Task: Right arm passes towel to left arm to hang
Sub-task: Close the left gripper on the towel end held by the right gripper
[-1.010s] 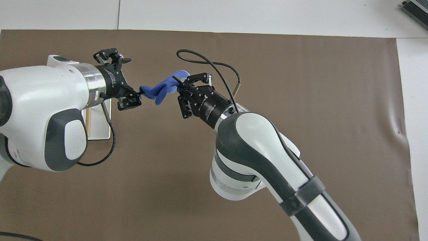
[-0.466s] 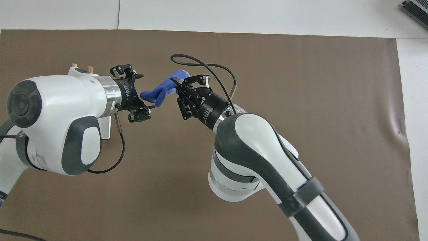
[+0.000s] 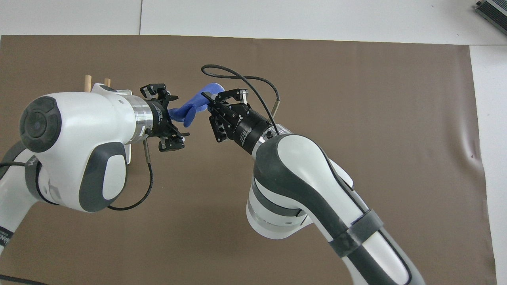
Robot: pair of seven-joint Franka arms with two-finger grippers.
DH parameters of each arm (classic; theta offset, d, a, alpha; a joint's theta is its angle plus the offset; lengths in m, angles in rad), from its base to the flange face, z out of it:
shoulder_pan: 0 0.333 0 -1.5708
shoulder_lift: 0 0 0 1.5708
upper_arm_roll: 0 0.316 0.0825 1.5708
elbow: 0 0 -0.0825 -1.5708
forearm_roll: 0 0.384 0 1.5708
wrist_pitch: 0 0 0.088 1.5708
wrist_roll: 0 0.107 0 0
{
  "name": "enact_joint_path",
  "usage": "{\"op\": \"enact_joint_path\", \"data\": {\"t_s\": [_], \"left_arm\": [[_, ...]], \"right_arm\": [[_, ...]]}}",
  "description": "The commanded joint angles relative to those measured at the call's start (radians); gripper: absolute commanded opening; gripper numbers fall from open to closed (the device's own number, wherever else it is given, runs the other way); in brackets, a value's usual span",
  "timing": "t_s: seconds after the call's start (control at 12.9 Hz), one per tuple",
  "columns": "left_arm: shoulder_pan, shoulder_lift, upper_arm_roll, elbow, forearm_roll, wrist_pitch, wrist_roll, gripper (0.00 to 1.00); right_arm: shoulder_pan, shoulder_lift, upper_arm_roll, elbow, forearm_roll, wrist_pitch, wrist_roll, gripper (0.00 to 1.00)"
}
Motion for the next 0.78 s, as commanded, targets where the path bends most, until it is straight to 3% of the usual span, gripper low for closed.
{"op": "enact_joint_path", "data": {"t_s": [0.0,0.16,0.31,0.39,0.47,0.54,0.62,0.7], "left_arm": [[0.009,-0.023,0.005,-0.018,-0.011,0.005,0.080,0.47],[0.012,-0.021,0.011,-0.016,-0.011,0.011,0.108,0.22],[0.013,-0.019,0.014,-0.016,-0.011,0.042,0.151,0.07],[0.013,-0.015,0.016,-0.007,-0.012,0.053,0.189,0.00],[0.012,-0.012,0.016,-0.001,-0.011,0.056,0.215,0.00],[0.012,-0.012,0.016,-0.001,-0.011,0.065,0.238,0.00],[0.013,-0.009,0.016,-0.001,-0.012,0.082,0.273,0.00],[0.013,-0.007,0.017,0.000,-0.012,0.094,0.304,0.00]], "right_arm": [[-0.002,-0.013,0.006,-0.009,0.027,0.015,-0.028,0.00],[-0.002,-0.013,0.006,-0.009,0.027,0.015,-0.028,0.00],[-0.002,-0.014,0.006,-0.009,0.027,0.016,-0.026,0.00],[-0.004,-0.013,0.006,-0.011,0.027,0.016,-0.026,0.00],[-0.004,-0.013,0.006,-0.011,0.027,0.016,-0.026,0.00],[-0.005,-0.013,0.006,-0.011,0.021,0.030,-0.034,0.22],[-0.004,-0.011,0.006,-0.009,0.009,0.059,-0.037,0.99],[-0.004,-0.011,0.004,-0.011,-0.010,0.097,-0.051,1.00]]}}
